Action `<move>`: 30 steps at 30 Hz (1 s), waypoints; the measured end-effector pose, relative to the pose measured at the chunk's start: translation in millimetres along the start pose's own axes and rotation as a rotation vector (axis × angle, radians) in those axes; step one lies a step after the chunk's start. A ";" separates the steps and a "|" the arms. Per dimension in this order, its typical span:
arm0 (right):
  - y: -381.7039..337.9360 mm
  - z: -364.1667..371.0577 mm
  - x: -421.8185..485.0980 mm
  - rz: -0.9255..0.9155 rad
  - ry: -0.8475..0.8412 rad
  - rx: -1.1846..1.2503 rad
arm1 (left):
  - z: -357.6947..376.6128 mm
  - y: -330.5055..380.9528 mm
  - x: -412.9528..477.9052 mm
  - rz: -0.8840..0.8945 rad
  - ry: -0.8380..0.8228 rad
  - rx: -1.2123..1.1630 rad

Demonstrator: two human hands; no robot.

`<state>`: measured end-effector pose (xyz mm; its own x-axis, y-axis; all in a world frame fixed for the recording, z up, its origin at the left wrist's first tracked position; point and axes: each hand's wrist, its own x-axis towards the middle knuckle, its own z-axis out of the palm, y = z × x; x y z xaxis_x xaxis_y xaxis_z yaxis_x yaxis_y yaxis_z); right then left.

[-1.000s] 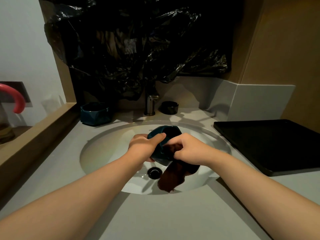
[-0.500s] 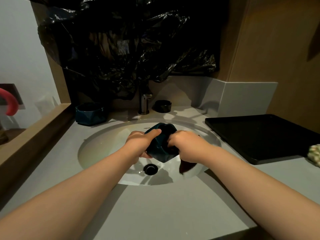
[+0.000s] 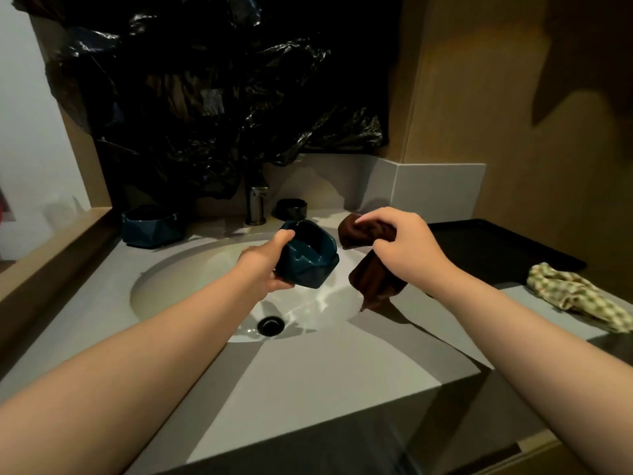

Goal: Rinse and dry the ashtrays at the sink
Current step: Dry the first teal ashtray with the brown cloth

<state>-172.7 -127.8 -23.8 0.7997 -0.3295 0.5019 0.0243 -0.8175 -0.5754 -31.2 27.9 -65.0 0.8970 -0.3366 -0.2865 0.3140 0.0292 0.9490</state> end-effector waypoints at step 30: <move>62.0 -64.0 32.8 0.691 -0.253 0.722 | 103.6 13.2 -6.8 -0.039 -0.421 -0.048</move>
<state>-183.3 -219.6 -1.7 0.8766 -0.4428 -0.1886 -0.2010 0.0193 -0.9794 -65.3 -66.9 -36.8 0.6815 -0.6934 -0.2339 0.3686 0.0492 0.9283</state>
